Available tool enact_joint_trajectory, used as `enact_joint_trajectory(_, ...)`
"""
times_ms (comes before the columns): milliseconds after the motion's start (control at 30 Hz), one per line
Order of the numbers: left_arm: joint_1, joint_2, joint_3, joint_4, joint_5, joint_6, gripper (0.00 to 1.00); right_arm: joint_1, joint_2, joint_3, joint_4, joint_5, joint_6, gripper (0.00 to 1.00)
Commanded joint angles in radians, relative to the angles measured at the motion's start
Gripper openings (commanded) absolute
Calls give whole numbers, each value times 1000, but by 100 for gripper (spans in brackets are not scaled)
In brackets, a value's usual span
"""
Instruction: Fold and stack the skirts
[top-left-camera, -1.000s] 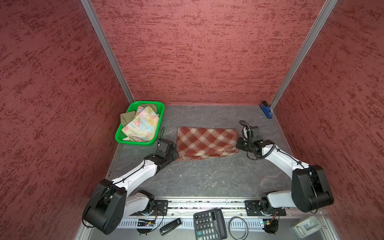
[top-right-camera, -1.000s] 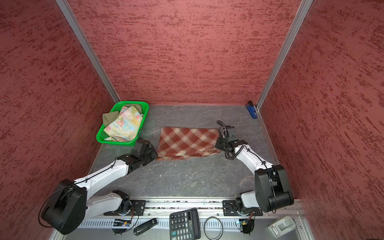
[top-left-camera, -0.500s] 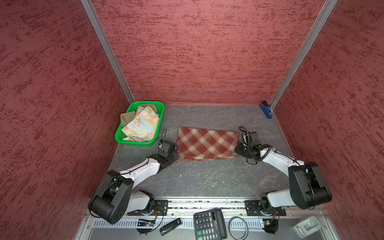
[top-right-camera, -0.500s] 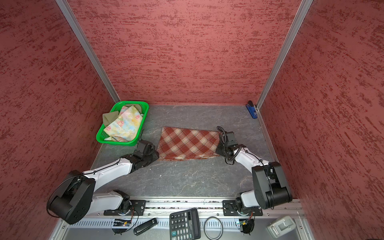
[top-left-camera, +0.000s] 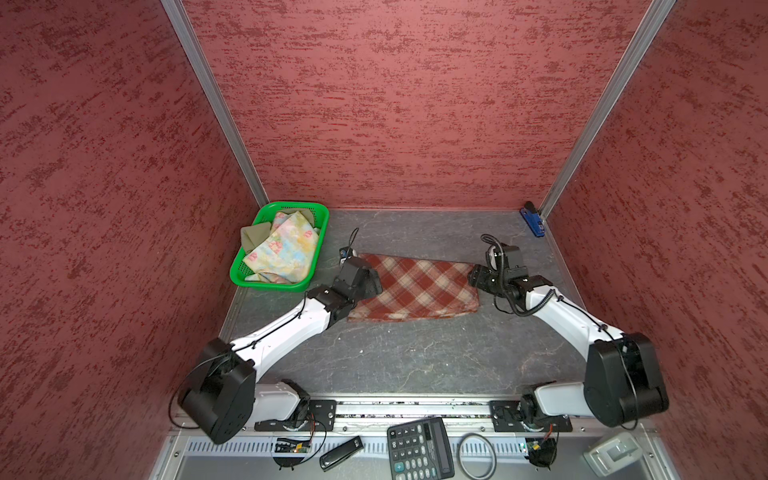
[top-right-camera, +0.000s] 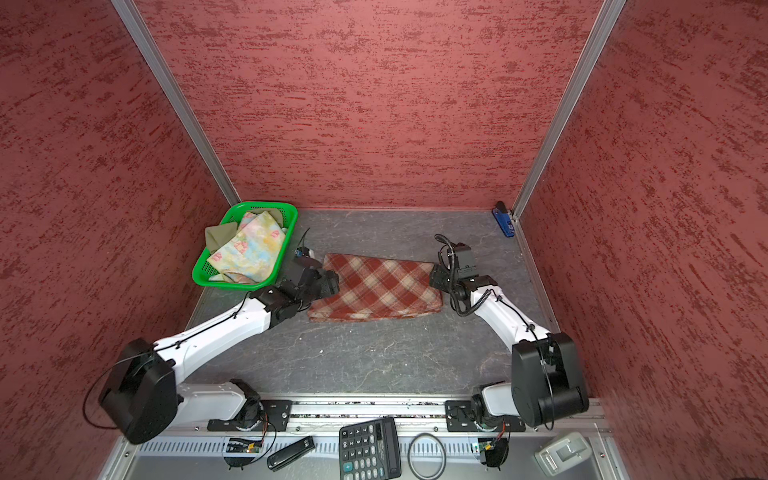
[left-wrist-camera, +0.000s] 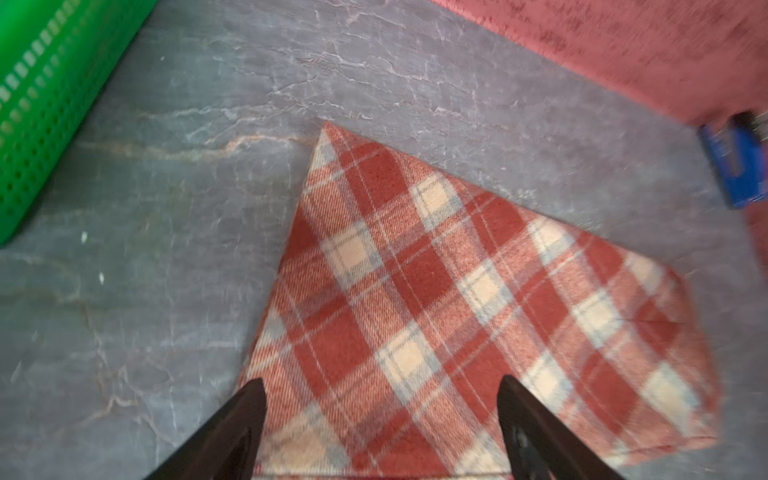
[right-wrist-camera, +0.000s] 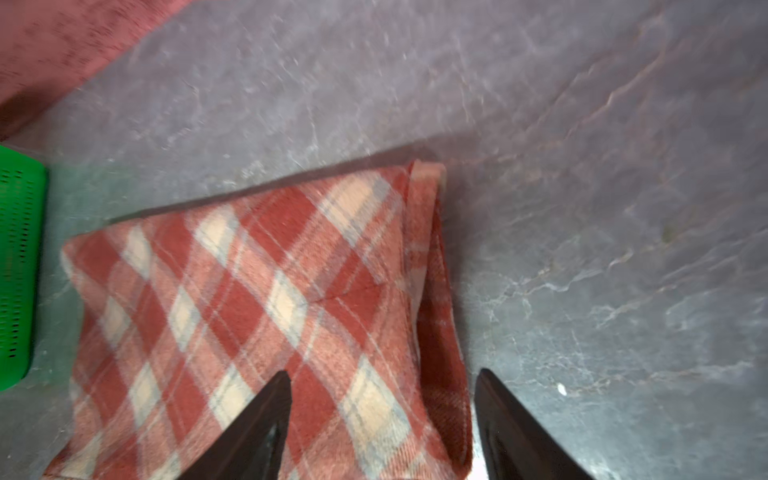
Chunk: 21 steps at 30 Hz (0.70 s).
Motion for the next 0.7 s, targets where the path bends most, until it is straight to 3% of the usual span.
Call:
enact_joint_trajectory(0, 15, 95, 60, -78, -8, 103, 89, -10, 23, -37, 31, -17, 7, 74)
enact_joint_trajectory(333, 64, 359, 147, -83, 39, 148, 86, -61, 155, -81, 132, -86, 13, 79)
enact_joint_trajectory(667, 163, 410, 117, -47, 64, 173, 82, -74, 271, -120, 232, -164, 45, 71)
